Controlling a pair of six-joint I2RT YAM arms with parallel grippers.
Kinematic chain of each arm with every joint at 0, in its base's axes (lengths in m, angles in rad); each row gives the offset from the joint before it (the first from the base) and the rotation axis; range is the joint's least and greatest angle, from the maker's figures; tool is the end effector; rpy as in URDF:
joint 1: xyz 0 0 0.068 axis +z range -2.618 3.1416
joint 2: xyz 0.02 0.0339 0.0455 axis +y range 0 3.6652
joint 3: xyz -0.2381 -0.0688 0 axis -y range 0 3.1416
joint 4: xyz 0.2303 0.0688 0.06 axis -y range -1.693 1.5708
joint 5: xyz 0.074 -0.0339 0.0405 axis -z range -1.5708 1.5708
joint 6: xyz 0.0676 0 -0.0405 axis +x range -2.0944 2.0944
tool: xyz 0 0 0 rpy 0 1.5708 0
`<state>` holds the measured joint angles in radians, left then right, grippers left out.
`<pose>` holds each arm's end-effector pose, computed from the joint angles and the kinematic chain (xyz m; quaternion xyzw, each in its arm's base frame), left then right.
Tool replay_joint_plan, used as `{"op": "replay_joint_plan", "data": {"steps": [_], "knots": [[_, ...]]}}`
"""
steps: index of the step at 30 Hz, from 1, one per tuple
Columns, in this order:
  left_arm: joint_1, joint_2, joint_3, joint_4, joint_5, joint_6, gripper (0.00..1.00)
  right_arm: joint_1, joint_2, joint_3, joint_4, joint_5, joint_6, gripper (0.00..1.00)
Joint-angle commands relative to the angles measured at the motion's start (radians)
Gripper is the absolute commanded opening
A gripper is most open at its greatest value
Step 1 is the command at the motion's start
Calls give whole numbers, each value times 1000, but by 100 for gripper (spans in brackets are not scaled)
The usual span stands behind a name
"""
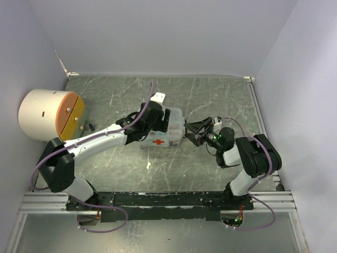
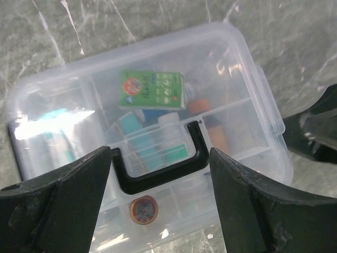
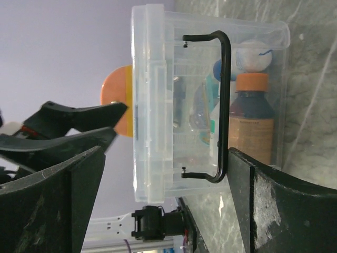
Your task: Organize the medicine kit
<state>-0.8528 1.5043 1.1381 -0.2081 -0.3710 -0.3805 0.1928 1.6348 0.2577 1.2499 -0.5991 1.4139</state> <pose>0.2525 -0.2518 0.2502 0.1163 0.8600 -0.1394 0.4769 0.2550 0.0886 0.1202 0.2514 0.6994 0.6081 0.2789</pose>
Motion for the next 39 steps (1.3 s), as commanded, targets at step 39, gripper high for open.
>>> {"op": "replay_joint_plan", "data": {"steps": [39], "knots": [[-63,157,83,-133,-85,-14,72,65,-239,291,-720,69,-450,61]]}}
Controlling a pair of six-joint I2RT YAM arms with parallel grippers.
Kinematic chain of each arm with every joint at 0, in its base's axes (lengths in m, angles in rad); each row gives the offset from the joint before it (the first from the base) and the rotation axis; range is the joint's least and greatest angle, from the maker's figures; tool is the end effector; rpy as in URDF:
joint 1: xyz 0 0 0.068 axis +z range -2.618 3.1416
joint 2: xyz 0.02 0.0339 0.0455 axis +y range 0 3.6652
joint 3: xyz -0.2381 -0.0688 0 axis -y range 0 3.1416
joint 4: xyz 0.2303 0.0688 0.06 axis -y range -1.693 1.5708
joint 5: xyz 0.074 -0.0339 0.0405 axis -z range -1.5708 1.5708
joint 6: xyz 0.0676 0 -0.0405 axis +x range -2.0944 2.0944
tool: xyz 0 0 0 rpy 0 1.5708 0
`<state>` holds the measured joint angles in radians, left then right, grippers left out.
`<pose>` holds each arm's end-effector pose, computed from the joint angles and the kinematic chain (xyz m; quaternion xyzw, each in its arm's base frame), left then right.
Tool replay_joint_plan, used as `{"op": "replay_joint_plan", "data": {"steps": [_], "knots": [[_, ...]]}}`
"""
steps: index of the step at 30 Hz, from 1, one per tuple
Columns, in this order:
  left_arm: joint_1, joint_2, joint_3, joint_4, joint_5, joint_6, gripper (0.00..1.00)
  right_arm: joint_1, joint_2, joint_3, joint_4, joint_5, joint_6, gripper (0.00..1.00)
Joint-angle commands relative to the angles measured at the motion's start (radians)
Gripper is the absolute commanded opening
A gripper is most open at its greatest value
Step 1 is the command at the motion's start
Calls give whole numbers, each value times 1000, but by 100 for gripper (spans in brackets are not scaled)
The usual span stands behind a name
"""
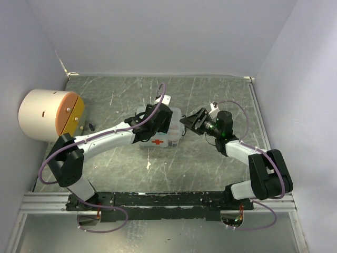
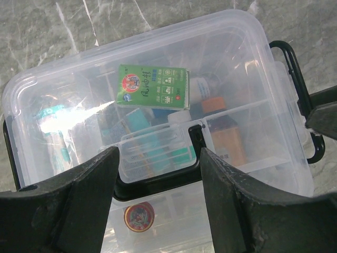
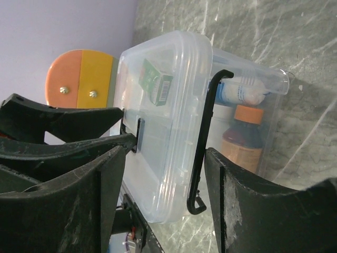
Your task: Organize the medicine kit
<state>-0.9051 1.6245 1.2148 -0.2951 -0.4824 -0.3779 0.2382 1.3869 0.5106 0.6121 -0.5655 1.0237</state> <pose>0.2531 -0.2716 0.2278 0.1329 0.8771 -0.0701 0.4562 0.2796 0.1052 0.1748 0.1352 0.7694 0.5232 0.3406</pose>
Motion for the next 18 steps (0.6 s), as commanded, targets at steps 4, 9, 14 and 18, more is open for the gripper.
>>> {"op": "replay_joint_plan", "data": {"steps": [4,9,14,18], "knots": [[-12,44,8,-47,35,-16,72,55,-5,84,-196,108,-126,59],[-11,52,11,-48,44,-20,71,103,-10,139,-318,223,-191,54],[-12,58,15,-55,43,-22,70,157,-5,197,-446,352,-244,46],[-11,59,18,-57,42,-24,70,198,-3,236,-531,455,-272,43]]}}
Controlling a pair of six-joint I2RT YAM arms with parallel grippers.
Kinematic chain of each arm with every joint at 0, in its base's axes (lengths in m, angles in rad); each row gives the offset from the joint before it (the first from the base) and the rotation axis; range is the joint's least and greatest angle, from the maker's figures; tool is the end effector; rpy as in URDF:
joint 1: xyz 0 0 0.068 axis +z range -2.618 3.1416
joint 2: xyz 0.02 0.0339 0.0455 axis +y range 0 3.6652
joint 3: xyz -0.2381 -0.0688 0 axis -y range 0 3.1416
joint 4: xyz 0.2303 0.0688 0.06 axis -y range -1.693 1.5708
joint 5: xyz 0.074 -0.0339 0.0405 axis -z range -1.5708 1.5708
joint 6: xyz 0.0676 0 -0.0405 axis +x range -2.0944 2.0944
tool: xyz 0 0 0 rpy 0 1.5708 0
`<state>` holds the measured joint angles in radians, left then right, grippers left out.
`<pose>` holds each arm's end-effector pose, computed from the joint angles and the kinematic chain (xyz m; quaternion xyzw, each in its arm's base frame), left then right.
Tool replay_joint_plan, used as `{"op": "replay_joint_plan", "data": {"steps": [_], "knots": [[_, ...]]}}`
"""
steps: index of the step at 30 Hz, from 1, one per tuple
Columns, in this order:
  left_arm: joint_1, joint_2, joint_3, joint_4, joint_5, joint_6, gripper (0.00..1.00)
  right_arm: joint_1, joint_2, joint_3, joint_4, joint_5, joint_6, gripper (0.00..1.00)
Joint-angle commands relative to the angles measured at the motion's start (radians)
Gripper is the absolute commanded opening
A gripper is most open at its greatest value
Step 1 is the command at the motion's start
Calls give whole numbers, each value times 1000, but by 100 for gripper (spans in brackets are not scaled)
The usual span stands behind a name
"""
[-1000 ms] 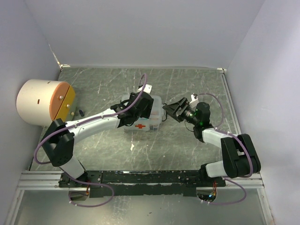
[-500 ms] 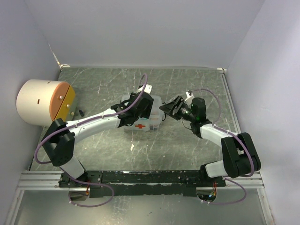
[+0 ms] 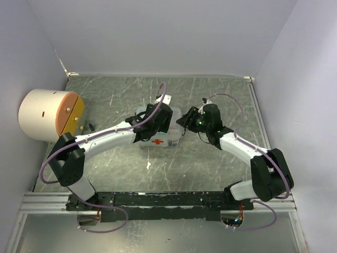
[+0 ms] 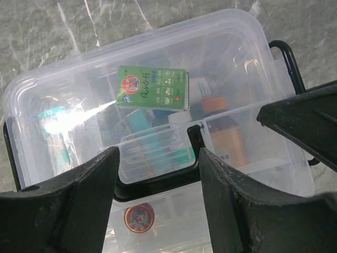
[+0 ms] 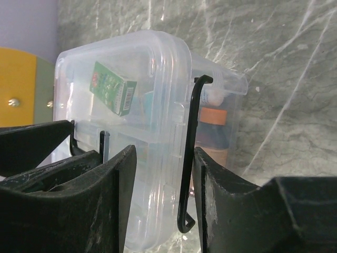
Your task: Organize the medicine kit
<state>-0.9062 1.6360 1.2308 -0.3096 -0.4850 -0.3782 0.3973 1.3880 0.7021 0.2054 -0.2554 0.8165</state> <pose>0.2542 -0.2733 0.2277 0.1342 0.8786 -0.0664 0.4535 0.2853 0.1382 0.1838 0.1119 0.8433 0.3828 0.3604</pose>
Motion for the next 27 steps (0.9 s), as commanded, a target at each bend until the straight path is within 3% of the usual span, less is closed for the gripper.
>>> {"op": "replay_joint_plan", "data": {"steps": [1,7,13,16,23,27], "knots": [[-10,48,3,-43,46,-24,70,47,-4,53,-143,167,-70,43],[-11,50,6,-46,44,-25,70,90,5,97,-237,281,-86,42],[-10,61,10,-55,41,-25,69,90,3,97,-262,314,-89,57],[-10,67,12,-63,36,-25,69,90,5,98,-269,316,-91,60],[-11,71,15,-67,31,-25,69,139,9,131,-329,375,-95,45],[-10,75,18,-69,31,-25,69,165,17,160,-383,452,-98,43]]}}
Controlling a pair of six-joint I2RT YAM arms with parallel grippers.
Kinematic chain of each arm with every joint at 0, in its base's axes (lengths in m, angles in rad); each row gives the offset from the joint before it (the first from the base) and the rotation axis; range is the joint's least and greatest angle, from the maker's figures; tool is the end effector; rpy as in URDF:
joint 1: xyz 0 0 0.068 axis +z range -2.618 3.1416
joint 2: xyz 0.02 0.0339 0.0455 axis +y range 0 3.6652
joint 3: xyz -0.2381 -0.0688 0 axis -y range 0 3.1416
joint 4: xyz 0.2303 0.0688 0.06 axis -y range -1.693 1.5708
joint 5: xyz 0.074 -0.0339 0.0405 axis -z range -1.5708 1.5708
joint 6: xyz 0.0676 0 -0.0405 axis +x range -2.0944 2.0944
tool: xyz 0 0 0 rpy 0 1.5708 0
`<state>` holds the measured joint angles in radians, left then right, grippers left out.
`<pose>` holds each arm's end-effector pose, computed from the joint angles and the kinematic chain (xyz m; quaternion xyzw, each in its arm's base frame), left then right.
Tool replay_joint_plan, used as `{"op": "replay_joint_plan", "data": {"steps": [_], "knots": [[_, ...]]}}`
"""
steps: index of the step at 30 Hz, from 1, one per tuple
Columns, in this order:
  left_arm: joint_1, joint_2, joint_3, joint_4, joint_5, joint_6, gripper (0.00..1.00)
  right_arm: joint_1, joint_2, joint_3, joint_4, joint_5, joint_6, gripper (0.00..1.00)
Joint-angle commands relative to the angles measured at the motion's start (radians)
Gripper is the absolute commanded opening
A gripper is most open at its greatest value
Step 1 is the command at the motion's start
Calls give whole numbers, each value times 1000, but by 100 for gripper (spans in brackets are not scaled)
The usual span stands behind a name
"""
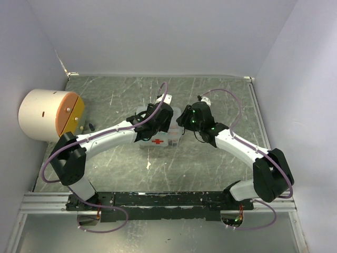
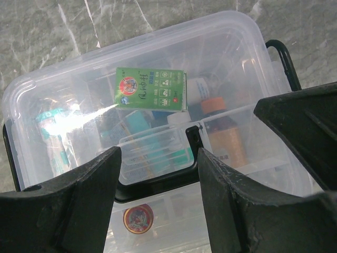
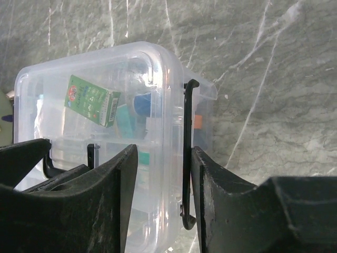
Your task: Organize the medicine kit
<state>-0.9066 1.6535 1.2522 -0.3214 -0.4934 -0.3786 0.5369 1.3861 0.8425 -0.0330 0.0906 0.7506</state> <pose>0.2565 -0.2758 0.2277 0.1336 0.8794 -0.0609 0.4528 0.2806 0.1599 0.2027 0.1151 0.8708 0.2541 0.4049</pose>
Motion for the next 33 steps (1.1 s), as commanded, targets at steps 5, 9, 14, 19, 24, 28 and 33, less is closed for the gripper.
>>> {"op": "replay_joint_plan", "data": {"steps": [5,9,14,19,24,28,33], "knots": [[-9,62,-1,-59,41,-25,69,61,33,49,-189,168,-41,38],[-10,61,0,-61,39,-25,69,75,45,65,-203,188,-42,31],[-10,56,0,-64,35,-44,70,82,39,71,-205,192,-40,26],[-8,43,4,-58,47,-72,70,81,25,97,-230,173,-38,26],[0,-1,50,-71,48,-78,76,82,-23,145,-267,180,-51,43],[6,-92,74,-71,18,-78,83,80,-94,183,-307,219,-87,65],[13,-297,22,-98,-81,-75,86,69,-215,182,-381,315,-118,77]]}}
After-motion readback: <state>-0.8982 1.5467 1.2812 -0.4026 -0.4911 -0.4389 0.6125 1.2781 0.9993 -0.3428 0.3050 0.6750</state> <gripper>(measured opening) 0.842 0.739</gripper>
